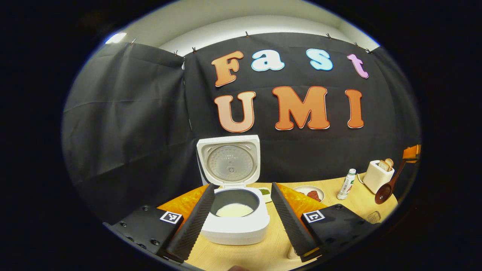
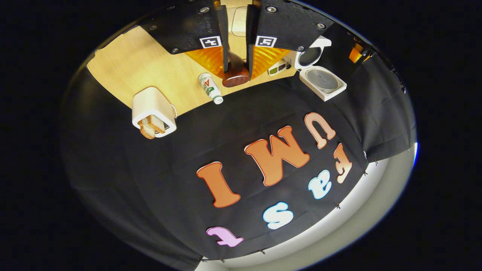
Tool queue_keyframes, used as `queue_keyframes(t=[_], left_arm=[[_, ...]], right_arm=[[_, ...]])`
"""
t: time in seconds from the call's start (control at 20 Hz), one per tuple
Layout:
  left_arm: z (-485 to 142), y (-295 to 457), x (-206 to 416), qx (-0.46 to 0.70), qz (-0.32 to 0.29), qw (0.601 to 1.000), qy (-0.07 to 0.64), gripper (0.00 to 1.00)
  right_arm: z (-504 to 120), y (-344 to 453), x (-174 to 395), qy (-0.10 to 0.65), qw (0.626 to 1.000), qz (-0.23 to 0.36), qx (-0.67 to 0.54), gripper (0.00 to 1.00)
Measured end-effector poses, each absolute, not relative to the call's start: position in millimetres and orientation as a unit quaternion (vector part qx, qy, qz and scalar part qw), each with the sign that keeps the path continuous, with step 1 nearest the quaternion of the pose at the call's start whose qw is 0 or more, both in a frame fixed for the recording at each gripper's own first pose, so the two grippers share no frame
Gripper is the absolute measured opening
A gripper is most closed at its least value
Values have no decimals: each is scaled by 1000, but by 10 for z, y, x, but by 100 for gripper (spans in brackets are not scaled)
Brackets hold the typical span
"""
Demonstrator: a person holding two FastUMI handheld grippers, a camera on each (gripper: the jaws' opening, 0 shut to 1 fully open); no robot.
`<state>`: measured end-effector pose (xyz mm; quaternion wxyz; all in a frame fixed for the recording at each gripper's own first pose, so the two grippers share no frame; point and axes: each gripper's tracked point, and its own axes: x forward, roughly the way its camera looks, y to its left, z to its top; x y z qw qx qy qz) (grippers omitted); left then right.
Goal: Close the left gripper, press the button to open the rice cooker; take a wooden spoon from the chopstick holder with the right hand, scoop a spoonful of rice and pour it into the rice cooker, then put the wooden spoon back into the chopstick holder.
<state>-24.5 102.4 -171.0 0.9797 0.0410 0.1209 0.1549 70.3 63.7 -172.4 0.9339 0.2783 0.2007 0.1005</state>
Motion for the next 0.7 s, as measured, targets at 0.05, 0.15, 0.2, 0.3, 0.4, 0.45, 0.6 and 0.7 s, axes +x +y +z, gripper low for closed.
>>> queue_keyframes(t=[0.05, 0.15, 0.2, 0.3, 0.4, 0.45, 0.6, 0.7], left_arm=[[-1686, 991, -252, 44, 155, 980, 120, 100], [-1651, 955, -241, 48, 158, 979, 118, 100], [-1635, 938, -235, 50, 160, 979, 117, 99], [-1594, 930, -240, 54, 165, 978, 114, 99], [-1590, 936, -236, 56, 171, 977, 117, 100], [-1576, 930, -240, 58, 172, 976, 117, 100], [-1510, 942, -265, 66, 181, 975, 113, 100], [-1484, 941, -270, 65, 186, 974, 113, 100]], right_arm=[[-1790, 591, 653, 205, 933, 97, 281, 19], [-1934, 525, 576, 216, 929, 92, 286, 19], [-2018, 495, 537, 222, 927, 90, 287, 18], [-2203, 423, 474, 236, 924, 83, 289, 18], [-2356, 362, 412, 247, 919, 76, 299, 19], [-2399, 385, 392, 249, 916, 76, 305, 19], [-2611, 386, 356, 257, 911, 74, 313, 19], [-2790, 357, 339, 264, 907, 71, 321, 19]])
